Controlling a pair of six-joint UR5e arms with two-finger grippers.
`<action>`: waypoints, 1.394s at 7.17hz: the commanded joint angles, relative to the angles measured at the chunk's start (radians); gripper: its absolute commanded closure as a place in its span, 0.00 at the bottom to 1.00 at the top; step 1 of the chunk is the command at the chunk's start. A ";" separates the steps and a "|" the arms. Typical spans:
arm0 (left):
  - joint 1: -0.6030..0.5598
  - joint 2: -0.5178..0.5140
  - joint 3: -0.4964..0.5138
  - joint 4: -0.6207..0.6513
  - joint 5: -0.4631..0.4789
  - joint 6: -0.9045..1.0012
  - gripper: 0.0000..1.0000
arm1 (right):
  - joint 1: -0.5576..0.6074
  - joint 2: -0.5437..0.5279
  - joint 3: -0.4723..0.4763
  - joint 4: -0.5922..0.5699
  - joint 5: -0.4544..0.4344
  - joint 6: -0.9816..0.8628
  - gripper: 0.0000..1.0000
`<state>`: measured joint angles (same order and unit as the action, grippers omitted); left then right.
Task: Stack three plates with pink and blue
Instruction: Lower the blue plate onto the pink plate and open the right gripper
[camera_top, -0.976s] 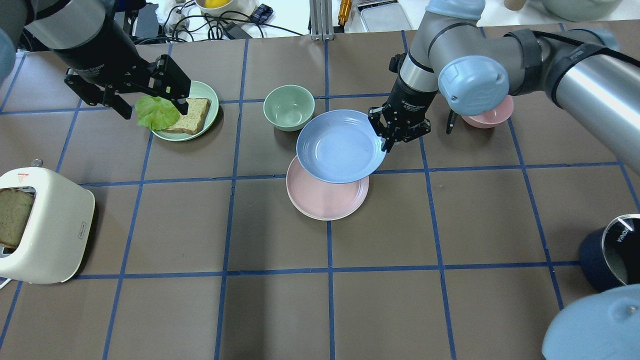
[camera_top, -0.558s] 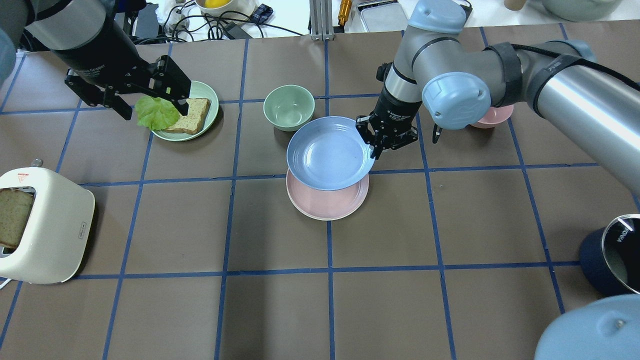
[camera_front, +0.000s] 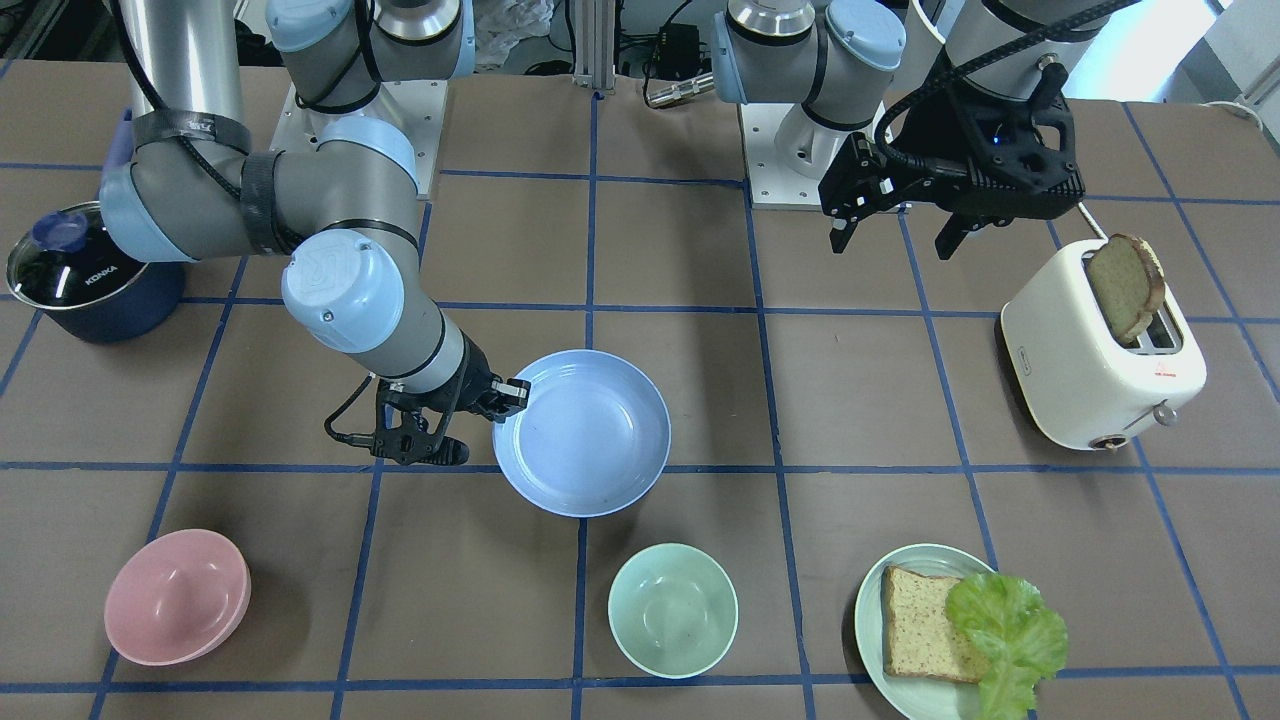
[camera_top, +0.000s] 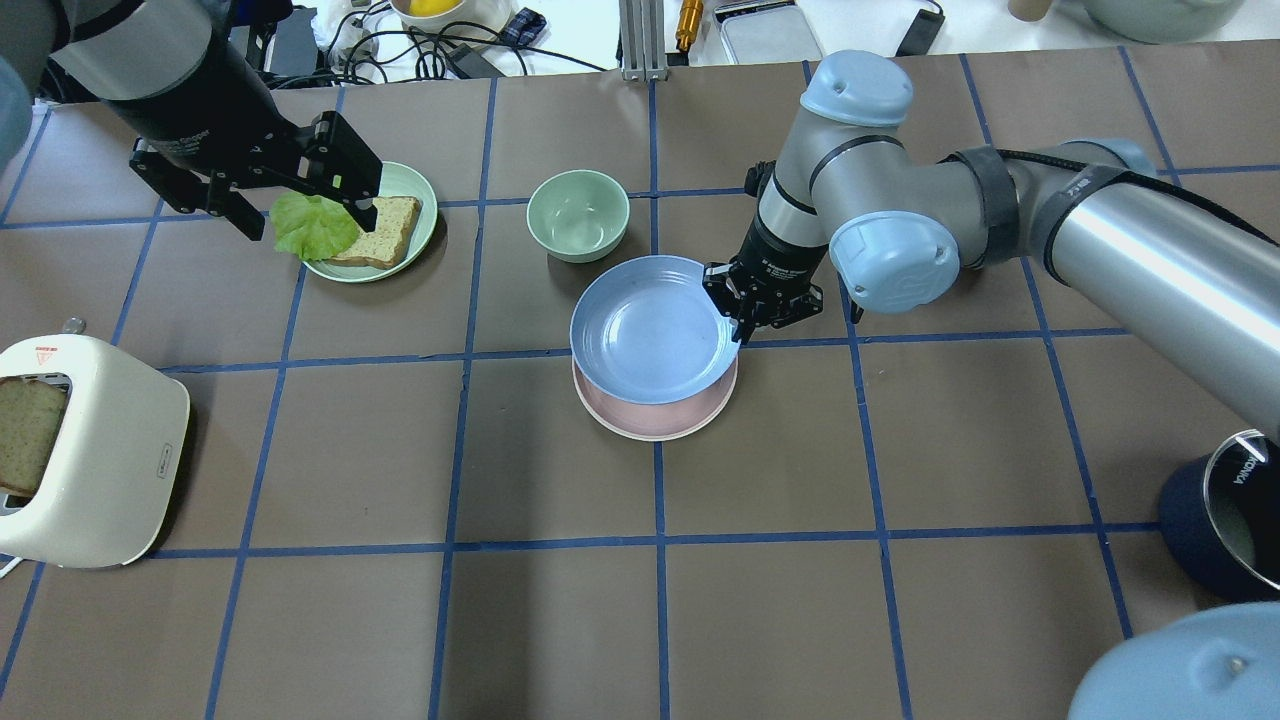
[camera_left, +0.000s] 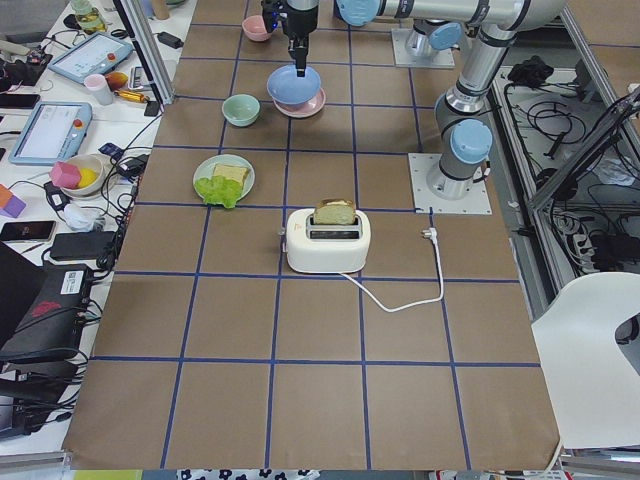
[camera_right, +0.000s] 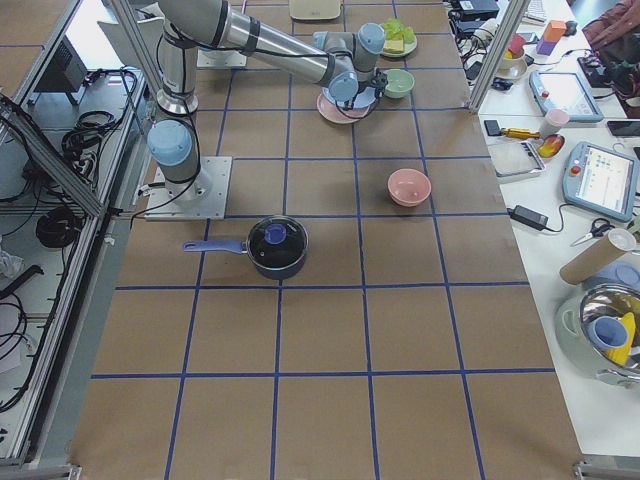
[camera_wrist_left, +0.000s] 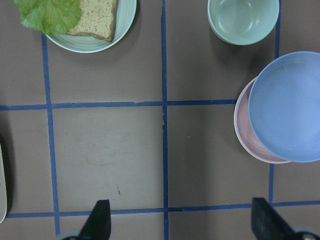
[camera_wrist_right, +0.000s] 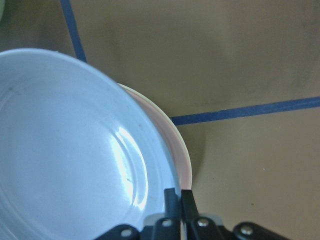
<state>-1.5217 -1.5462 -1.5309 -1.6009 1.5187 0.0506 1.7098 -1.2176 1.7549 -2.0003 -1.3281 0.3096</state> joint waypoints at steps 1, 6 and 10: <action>0.000 0.000 0.000 -0.001 0.000 0.000 0.00 | 0.002 0.001 0.023 -0.037 0.001 0.003 1.00; 0.000 0.000 0.000 -0.001 0.000 0.000 0.00 | 0.002 0.003 0.037 -0.037 0.006 -0.003 1.00; 0.000 0.000 0.000 -0.001 0.000 0.000 0.00 | 0.002 0.006 0.038 -0.043 0.012 -0.004 1.00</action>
<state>-1.5217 -1.5462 -1.5309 -1.6015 1.5186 0.0506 1.7119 -1.2129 1.7927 -2.0393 -1.3166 0.3066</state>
